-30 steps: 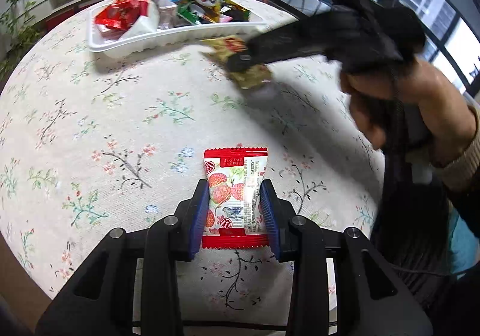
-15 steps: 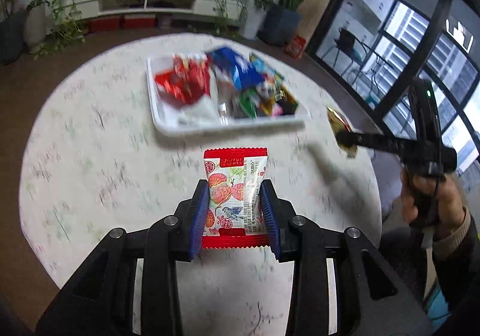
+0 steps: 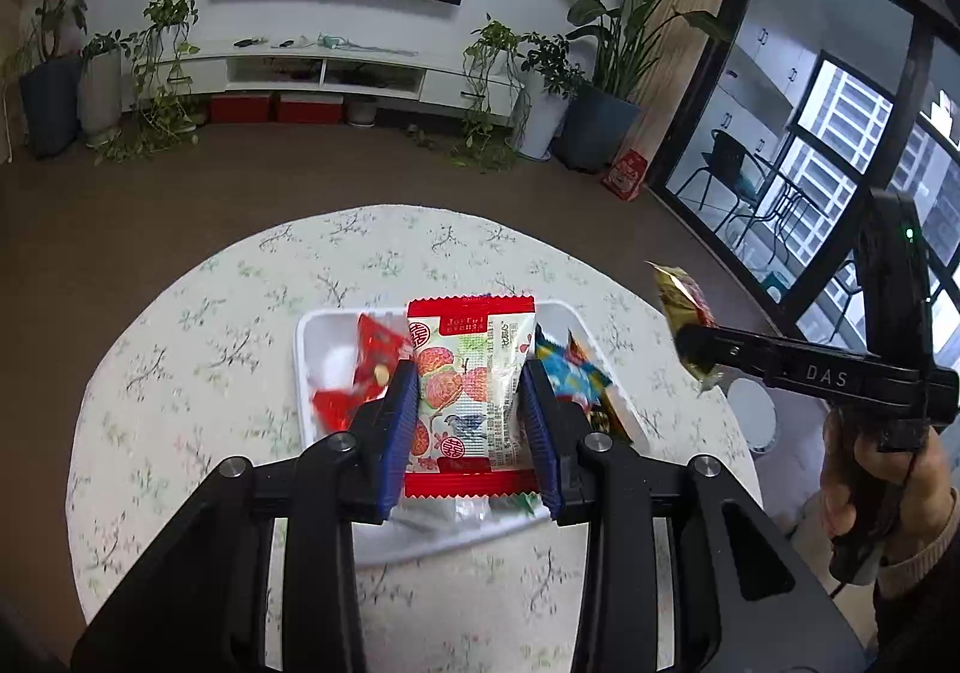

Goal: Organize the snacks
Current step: 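Carry both held packets up and over the white tray, then lower both packets into the white tray and open both grippers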

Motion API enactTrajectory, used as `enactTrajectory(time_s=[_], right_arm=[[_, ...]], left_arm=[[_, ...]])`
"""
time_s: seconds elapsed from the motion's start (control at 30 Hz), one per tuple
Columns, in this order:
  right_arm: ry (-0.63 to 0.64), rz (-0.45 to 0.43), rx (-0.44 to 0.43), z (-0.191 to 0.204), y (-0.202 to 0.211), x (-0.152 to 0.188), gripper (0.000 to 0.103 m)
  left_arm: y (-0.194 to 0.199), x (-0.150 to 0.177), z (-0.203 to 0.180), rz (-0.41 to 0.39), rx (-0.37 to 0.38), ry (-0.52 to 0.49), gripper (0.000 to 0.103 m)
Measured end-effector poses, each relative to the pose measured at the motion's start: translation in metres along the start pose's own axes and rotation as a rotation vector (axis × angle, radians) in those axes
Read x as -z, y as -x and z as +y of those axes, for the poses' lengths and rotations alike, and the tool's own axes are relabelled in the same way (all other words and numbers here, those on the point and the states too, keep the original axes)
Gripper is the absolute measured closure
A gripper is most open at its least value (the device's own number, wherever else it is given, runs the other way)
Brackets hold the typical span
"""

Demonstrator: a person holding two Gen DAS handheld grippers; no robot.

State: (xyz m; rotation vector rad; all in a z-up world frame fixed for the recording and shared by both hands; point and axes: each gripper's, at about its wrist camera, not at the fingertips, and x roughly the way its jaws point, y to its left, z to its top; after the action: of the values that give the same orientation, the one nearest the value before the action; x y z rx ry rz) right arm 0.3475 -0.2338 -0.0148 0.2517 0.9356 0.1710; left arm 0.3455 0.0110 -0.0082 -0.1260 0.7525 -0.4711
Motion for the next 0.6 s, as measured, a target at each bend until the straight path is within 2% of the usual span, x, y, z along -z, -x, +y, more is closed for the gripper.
enactTrajectory(time_s=[0.2, 0.4, 0.6], right_arm=[[0.047, 0.062, 0.013, 0.017, -0.044, -0.018, 0.071], [0.054, 0.097, 0.032, 0.023, -0.078, -0.017, 0.071], [0.059, 0.117, 0.050, 0.024, -0.097, -0.018, 0.071]], left_arm=[[-0.045, -0.010, 0.002, 0.028, -0.023, 0.019, 0.071], [-0.092, 0.005, 0.013, 0.056, -0.058, 0.046, 0.071], [-0.119, 0.010, 0.016, 0.064, -0.095, 0.034, 0.071]])
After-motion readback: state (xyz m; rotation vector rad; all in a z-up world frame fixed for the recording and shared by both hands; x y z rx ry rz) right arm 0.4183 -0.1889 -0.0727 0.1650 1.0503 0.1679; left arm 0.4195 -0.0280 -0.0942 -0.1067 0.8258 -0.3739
